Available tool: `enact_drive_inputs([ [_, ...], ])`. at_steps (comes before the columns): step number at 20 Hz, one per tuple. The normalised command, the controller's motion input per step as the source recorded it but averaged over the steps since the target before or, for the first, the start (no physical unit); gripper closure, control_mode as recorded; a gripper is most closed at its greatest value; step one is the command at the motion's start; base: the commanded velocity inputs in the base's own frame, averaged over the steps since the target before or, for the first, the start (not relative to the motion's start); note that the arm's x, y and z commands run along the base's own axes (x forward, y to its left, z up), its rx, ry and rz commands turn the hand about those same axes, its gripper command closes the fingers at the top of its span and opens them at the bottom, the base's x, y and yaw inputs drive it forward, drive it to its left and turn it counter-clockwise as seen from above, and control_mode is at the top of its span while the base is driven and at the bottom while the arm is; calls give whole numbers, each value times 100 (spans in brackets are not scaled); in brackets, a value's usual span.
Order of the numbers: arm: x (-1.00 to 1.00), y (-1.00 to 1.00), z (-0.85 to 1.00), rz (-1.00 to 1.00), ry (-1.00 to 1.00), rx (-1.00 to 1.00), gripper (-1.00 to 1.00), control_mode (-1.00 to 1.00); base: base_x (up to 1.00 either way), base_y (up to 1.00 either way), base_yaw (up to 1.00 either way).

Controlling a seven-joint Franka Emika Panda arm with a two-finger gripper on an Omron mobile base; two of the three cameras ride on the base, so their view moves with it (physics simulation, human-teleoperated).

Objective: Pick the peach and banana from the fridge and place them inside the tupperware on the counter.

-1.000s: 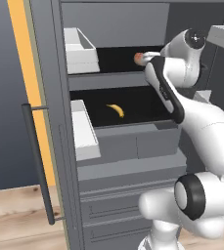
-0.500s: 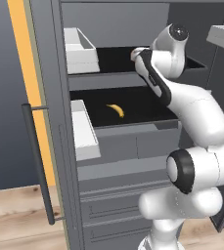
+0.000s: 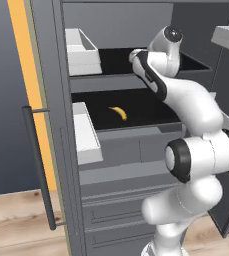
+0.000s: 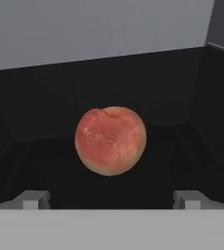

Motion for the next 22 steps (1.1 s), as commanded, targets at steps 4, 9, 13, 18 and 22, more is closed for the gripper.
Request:
enact_drive_inputs([
  [4, 46, 0, -16, 0, 0, 0, -100, -100, 0, 0, 0],
  [9, 48, 0, -17, 0, 0, 0, -100, -100, 0, 0, 0],
  [13, 49, 0, -16, 0, 0, 0, -100, -100, 0, 0, 0],
  [18, 24, 5, -31, 0, 0, -2, 100, -100, 0, 0, 0],
  [22, -13, 2, -81, -1, 0, -7, 100, -100, 0, 0, 0],
])
